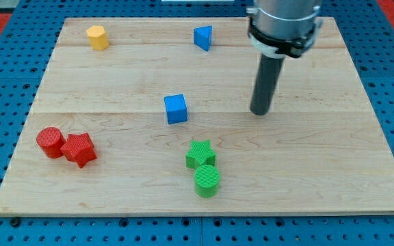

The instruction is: Push the yellow heart diagonally left above the yellow hexagon

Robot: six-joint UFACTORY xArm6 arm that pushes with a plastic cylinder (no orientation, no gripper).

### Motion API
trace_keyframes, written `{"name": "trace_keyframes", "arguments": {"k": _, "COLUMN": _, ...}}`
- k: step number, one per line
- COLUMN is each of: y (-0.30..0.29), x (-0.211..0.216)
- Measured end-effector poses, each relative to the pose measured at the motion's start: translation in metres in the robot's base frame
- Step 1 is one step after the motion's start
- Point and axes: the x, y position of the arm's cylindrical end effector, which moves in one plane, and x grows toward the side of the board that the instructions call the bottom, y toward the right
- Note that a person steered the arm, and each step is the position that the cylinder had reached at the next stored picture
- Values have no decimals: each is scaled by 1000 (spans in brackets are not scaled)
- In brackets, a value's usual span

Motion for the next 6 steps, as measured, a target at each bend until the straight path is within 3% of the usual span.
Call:
{"name": "trace_keyframes", "arguments": {"k": 3, "y": -9, "x": -50}}
{"name": "trace_keyframes", "arguments": {"k": 6, "y": -185, "x": -59}}
